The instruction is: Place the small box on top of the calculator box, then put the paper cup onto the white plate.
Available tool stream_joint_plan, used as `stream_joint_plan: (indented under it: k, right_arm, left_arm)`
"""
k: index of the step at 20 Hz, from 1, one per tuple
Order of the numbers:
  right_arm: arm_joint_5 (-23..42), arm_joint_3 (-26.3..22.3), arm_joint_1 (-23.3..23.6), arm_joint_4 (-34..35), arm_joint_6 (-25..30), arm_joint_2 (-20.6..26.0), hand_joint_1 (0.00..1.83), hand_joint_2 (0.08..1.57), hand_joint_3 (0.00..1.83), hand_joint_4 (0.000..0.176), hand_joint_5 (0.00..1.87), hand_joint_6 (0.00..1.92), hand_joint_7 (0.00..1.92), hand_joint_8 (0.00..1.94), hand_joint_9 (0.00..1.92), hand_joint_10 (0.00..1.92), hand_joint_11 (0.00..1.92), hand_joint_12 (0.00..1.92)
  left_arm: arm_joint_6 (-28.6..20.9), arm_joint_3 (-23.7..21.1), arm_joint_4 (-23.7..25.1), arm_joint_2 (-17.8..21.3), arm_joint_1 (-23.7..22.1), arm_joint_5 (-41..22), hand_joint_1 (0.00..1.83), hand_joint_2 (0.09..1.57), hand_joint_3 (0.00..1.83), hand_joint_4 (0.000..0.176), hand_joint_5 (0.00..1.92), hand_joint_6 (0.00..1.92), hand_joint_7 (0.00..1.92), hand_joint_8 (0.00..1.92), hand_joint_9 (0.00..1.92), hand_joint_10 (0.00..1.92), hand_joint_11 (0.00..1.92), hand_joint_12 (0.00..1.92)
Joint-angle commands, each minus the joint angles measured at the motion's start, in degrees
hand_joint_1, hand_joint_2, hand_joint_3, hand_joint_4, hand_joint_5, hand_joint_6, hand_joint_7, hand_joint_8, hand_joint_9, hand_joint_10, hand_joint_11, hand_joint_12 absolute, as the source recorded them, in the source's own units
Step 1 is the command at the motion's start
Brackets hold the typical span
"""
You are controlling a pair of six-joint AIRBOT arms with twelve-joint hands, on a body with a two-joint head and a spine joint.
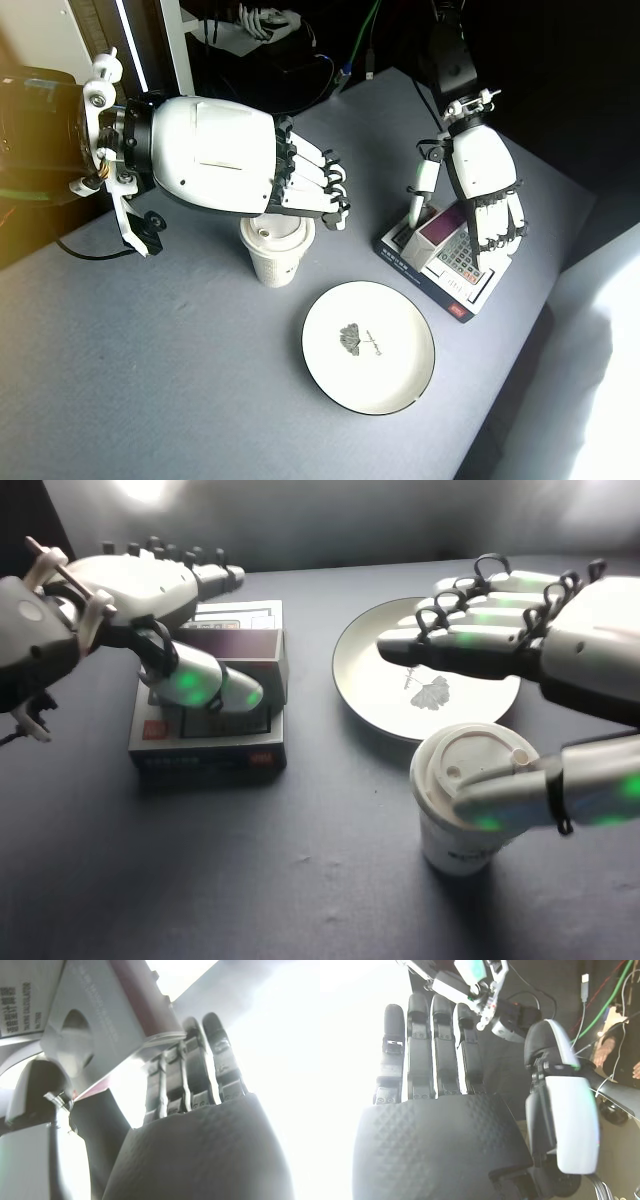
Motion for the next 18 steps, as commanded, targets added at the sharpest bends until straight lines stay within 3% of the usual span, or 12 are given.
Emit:
stream_joint_plan:
  k: [1,4,6,9,11,13,16,17,18]
  right_arm:
    - [6.6,0.4,0.2,0.9,0.5,0.2,0.56,0.92,0.00,0.000,0.04,0.00,0.02,0.00,0.00,0.00,0.00,0.01]
    - [6.1,1.6,0.1,0.9,0.5,-0.8,0.75,0.77,0.00,0.000,0.00,0.00,0.00,0.00,0.00,0.00,0.00,0.00]
    - [5.4,2.1,0.1,-0.7,0.9,-1.2,0.86,0.71,0.00,0.000,0.00,0.00,0.00,0.00,0.00,0.00,0.00,0.00]
    - [5.4,2.0,0.1,-4.2,4.1,-1.3,1.02,0.69,0.00,0.000,0.00,0.00,0.00,0.00,0.00,0.00,0.00,0.00]
    - [5.0,2.1,0.1,-5.6,5.8,-1.3,1.08,0.70,0.00,0.000,0.00,0.00,0.00,0.00,0.00,0.00,0.00,0.00]
    - [4.4,2.0,-0.1,-7.2,7.3,-1.3,1.13,0.79,0.03,0.000,0.00,0.00,0.00,0.00,0.00,0.00,0.00,0.00]
    - [3.4,2.1,-0.1,-8.2,7.3,-1.3,1.11,0.84,0.04,0.000,0.00,0.00,0.00,0.00,0.00,0.00,0.00,0.00]
    - [3.1,2.1,-0.1,-8.5,7.3,-1.4,1.12,0.85,0.04,0.000,0.00,0.00,0.00,0.00,0.00,0.00,0.00,0.00]
    - [2.7,2.1,-0.1,-8.9,7.3,-1.6,1.13,0.84,0.04,0.000,0.00,0.00,0.00,0.00,0.00,0.00,0.00,0.00]
  left_arm:
    - [0.1,-0.4,1.7,1.4,-0.9,-4.4,0.35,0.98,0.00,0.000,0.05,0.00,0.09,0.00,0.07,0.00,0.00,0.21]
    - [-0.1,-3.0,3.2,3.6,-1.9,-4.7,0.29,0.96,0.00,0.000,0.01,0.00,0.05,0.00,0.05,0.00,0.00,0.05]
    - [-1.6,-6.0,5.8,6.7,-2.6,-4.6,0.33,0.95,0.00,0.000,0.03,0.00,0.07,0.00,0.06,0.00,0.00,0.10]
    - [-9.7,-10.4,14.1,12.1,-2.6,-3.7,0.33,0.90,0.00,0.000,0.07,0.00,0.11,0.00,0.09,0.00,0.00,0.12]
    - [-17.4,-12.0,21.5,14.4,-2.2,0.0,0.29,0.90,0.00,0.000,0.08,0.00,0.10,0.00,0.09,0.00,0.00,0.13]
    - [-29.8,-13.9,33.8,16.9,-0.2,0.2,0.26,0.92,0.01,0.000,0.08,0.00,0.08,0.00,0.06,0.00,0.00,0.06]
    - [-45.7,-17.1,51.1,20.3,6.8,-10.8,0.19,0.95,0.01,0.000,0.12,0.00,0.15,0.00,0.11,0.00,0.00,0.08]
    - [-49.7,-17.9,54.9,21.1,8.7,-12.0,0.23,0.94,0.00,0.000,0.15,0.00,0.19,0.00,0.15,0.00,0.00,0.21]
    - [-54.2,-18.5,59.0,21.9,10.5,-12.1,0.25,0.94,0.00,0.000,0.14,0.00,0.17,0.00,0.14,0.00,0.00,0.21]
